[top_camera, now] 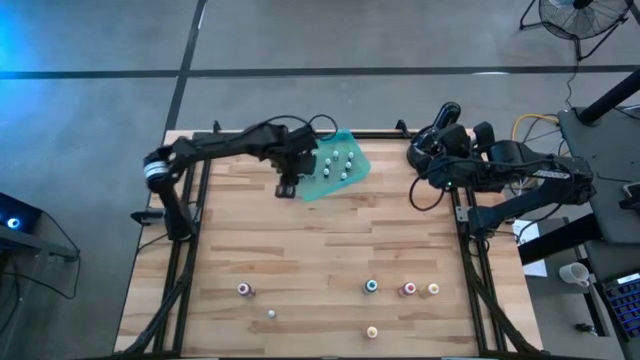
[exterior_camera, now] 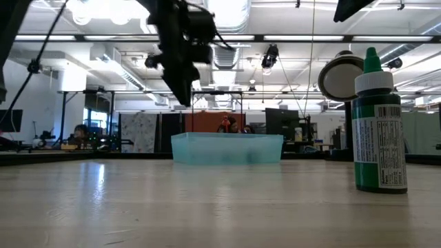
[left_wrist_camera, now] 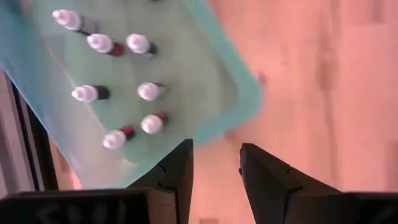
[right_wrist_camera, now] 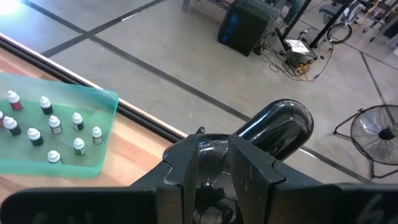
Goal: Pick & Place food coloring
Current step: Put the orange small food coloring into the green bin
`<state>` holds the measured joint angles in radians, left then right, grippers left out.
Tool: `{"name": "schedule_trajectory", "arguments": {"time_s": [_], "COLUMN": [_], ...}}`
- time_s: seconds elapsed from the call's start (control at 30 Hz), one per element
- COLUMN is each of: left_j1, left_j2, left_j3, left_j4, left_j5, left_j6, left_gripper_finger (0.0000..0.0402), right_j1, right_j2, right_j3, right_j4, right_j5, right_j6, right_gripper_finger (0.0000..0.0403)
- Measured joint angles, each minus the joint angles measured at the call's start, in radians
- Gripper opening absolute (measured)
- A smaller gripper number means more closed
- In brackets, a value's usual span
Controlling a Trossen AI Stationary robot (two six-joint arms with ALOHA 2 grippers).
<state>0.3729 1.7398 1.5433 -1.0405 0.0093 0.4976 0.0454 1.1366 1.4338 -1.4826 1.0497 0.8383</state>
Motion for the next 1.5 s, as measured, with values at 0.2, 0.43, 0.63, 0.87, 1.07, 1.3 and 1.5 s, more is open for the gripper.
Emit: {"name": "schedule_trajectory", "arguments": {"time_s": [0.2, 0.43, 0.63, 0.87, 1.07, 1.3, 1.5], "left_j1": [-0.128, -0.452, -0.783, -0.944, -0.952, -0.951, -0.958], "left_j2": [-0.183, -0.344, -0.338, -0.244, -0.212, -0.236, -0.253], "left_j3": [-0.144, -0.308, -0.387, -0.375, -0.335, -0.304, -0.239], "left_j4": [0.001, 0.045, 0.145, 0.194, 0.199, 0.037, -0.051], "left_j5": [-0.016, -0.015, -0.061, -0.134, -0.087, -0.093, -0.056], "left_j6": [-0.078, -0.249, -0.415, -0.500, -0.507, -0.728, -0.976], "left_gripper_finger": [0.0103, 0.0101, 0.0101, 0.0101, 0.0101, 0.0101, 0.0101], "right_j1": [-0.021, -0.033, -0.033, -0.033, -0.033, -0.033, -0.033], "right_j2": [0.000, 0.000, 0.000, 0.000, 0.000, 0.000, 0.000], "right_j3": [-0.010, -0.037, -0.047, -0.048, -0.048, -0.050, -0.056], "right_j4": [-0.001, 0.001, 0.005, 0.008, 0.008, 0.008, 0.008], "right_j5": [-0.001, 0.000, -0.003, -0.003, -0.004, -0.006, -0.006], "right_j6": [-0.009, -0.031, -0.029, -0.027, -0.027, -0.027, -0.027], "right_gripper_finger": [0.0082, 0.0082, 0.0082, 0.0082, 0.0082, 0.0082, 0.0082]}}
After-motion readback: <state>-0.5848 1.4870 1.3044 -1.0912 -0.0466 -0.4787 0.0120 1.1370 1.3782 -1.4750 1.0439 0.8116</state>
